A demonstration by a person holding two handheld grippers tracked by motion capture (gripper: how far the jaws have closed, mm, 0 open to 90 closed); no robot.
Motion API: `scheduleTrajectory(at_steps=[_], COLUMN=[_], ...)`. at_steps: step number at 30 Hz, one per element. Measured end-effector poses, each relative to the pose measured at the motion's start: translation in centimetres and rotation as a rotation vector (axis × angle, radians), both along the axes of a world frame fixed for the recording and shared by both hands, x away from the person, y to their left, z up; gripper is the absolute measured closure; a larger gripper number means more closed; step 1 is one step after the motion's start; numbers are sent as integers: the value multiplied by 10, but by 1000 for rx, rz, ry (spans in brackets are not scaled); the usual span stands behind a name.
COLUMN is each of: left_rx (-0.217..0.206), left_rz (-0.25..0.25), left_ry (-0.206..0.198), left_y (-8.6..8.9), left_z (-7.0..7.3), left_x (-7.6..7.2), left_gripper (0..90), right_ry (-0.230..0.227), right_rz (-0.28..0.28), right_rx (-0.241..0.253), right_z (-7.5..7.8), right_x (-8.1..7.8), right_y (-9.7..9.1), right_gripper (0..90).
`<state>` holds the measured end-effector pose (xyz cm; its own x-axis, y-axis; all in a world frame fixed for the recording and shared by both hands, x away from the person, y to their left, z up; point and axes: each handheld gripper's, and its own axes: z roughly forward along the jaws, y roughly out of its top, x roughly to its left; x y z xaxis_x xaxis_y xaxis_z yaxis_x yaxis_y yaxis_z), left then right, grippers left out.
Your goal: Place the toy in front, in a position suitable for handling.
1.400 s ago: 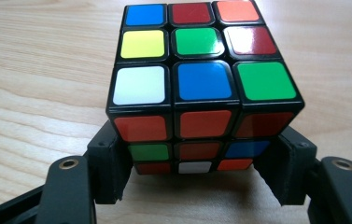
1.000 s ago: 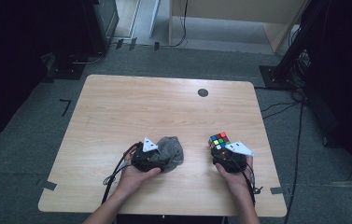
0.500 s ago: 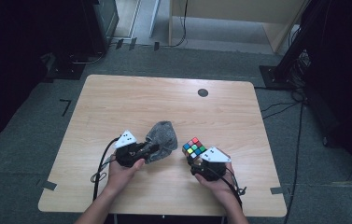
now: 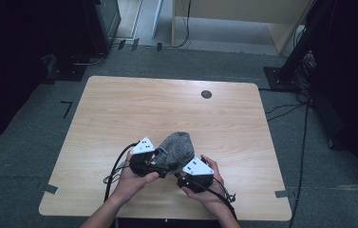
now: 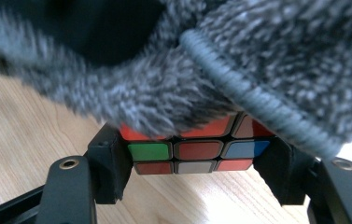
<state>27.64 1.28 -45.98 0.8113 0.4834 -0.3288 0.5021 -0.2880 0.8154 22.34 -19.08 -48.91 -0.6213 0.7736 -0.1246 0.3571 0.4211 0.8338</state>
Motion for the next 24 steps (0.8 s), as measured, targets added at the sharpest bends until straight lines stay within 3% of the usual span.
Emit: scheduleTrajectory(at_steps=[2,4,5,8,10,13,15,16,17,18,19,21,22,23,24], left_rx=[-25,-50,-79,-145,-157,-158,-160,-112,-50,-50,29,31,-8,-46,-46], left_rz=[-7,-26,-18,2,35,53,27,-1,11,11,30,33,58,68,68], left_ry=[2,15,22,56,55,42,22,-21,-63,-63,-92,-73,-16,16,16], left_y=[1,3,7,19,25,27,25,15,7,7,-3,-3,5,11,11], left_z=[1,1,3,5,7,8,10,12,13,13,11,11,9,8,8], left_x=[0,0,2,8,10,10,6,-1,-5,-5,-9,-7,0,4,4], left_gripper=[261,384,421,592,634,609,583,460,384,311,241,216,221,242,291], right_ry=[-16,-26,-51,-62,-67,-69,-68,-62,-58,-58,-64,-73,-84,-85,-85], right_rz=[6,10,19,33,39,37,37,32,33,33,41,45,45,45,45], right_rx=[-7,-9,-10,-9,-13,-9,-7,0,-4,-4,-9,-23,-42,-38,-38], right_z=[0,1,2,4,4,4,4,4,4,4,5,4,3,4,4], right_x=[-1,-2,-3,-4,-5,-5,-4,-4,-5,-5,-6,-6,-7,-7,-7], right_y=[1,1,1,0,0,1,1,2,2,2,3,5,6,6,6], right_gripper=[345,345,346,346,346,346,346,346,345,345,345,346,346,346,346])
